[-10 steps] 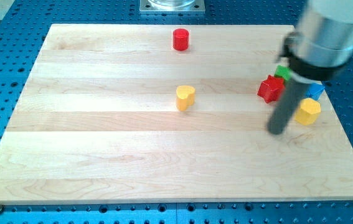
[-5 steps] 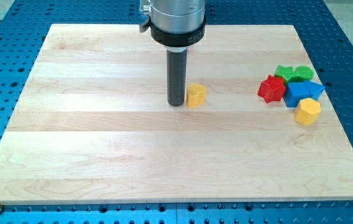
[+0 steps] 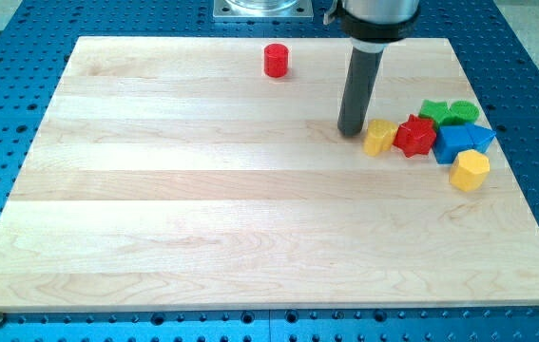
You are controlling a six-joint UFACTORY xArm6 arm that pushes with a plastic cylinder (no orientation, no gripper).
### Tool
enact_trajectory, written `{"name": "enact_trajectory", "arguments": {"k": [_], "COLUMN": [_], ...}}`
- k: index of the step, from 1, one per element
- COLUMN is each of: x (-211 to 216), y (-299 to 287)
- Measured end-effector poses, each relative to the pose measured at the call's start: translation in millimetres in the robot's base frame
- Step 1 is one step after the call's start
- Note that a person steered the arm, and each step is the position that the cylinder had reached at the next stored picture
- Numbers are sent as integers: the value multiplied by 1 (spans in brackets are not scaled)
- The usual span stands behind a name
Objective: Place the heart to the left of hexagon
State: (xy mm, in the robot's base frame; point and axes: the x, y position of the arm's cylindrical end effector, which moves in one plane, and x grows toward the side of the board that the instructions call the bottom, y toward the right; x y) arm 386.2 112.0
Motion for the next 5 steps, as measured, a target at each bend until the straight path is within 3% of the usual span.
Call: {"name": "enact_trajectory", "arguments": {"k": [4,5], "x": [20,0], "y": [12,19]}}
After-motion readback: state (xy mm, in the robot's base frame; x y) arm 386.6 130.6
